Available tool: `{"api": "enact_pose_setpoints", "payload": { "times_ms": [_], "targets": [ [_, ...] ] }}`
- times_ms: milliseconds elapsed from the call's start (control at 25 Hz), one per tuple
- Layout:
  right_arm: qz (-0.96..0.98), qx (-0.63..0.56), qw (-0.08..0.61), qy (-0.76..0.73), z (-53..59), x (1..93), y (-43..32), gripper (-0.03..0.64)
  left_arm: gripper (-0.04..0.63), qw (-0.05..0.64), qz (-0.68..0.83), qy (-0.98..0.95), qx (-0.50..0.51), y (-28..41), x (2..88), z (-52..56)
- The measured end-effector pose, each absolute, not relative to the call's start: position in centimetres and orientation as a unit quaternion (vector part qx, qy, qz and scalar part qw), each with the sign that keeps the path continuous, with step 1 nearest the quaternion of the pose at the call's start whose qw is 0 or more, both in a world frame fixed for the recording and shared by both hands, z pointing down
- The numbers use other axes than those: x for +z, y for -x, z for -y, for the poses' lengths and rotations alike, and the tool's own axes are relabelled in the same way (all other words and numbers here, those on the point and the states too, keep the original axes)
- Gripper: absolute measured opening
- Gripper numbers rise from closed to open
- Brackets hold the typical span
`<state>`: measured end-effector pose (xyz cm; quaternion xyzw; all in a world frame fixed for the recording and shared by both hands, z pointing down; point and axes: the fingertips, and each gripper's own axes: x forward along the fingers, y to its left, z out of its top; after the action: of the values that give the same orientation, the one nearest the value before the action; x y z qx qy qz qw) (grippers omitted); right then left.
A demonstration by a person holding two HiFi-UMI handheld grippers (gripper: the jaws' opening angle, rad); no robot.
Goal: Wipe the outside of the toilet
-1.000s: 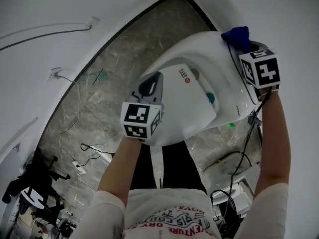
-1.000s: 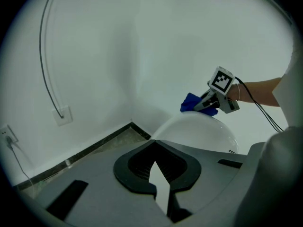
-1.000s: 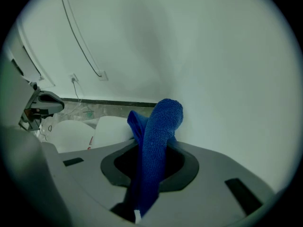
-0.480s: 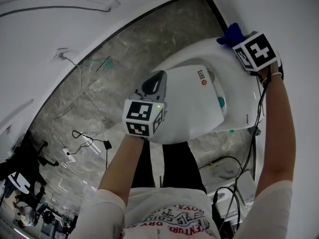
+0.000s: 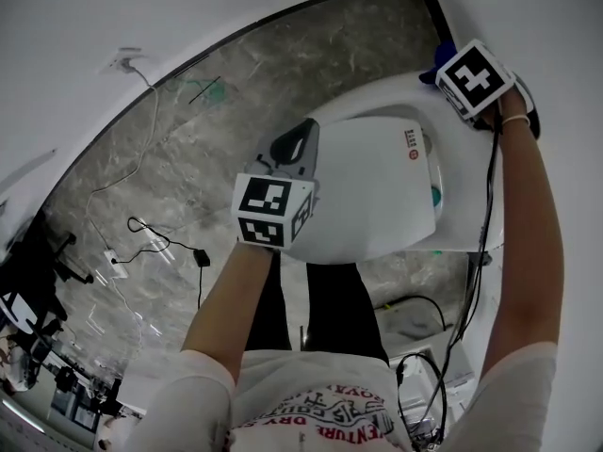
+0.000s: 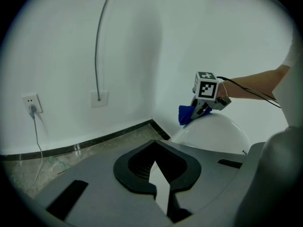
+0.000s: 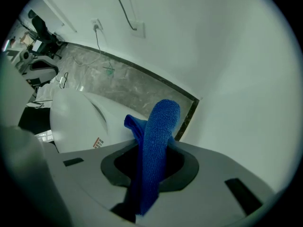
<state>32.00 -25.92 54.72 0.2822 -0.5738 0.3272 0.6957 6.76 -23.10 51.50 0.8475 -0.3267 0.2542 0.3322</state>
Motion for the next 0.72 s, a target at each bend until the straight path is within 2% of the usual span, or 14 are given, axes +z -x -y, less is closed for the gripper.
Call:
{"api": "enact_pose_setpoints", "payload": {
  "times_ms": [400, 720],
  "targets": [
    [0.574, 0.284, 0.742, -0.198, 26.1, 60.4, -26.5, 0.075, 0.006, 0.354, 0.355, -0.824, 0.265, -1.9, 55.4, 22.3],
    [0.576, 0.296, 0.747, -0.151, 26.0, 65.4, -21.2, 0.075, 0.006, 0.376, 0.373, -0.803, 0.275, 3.0, 58.7, 21.1]
  ]
}}
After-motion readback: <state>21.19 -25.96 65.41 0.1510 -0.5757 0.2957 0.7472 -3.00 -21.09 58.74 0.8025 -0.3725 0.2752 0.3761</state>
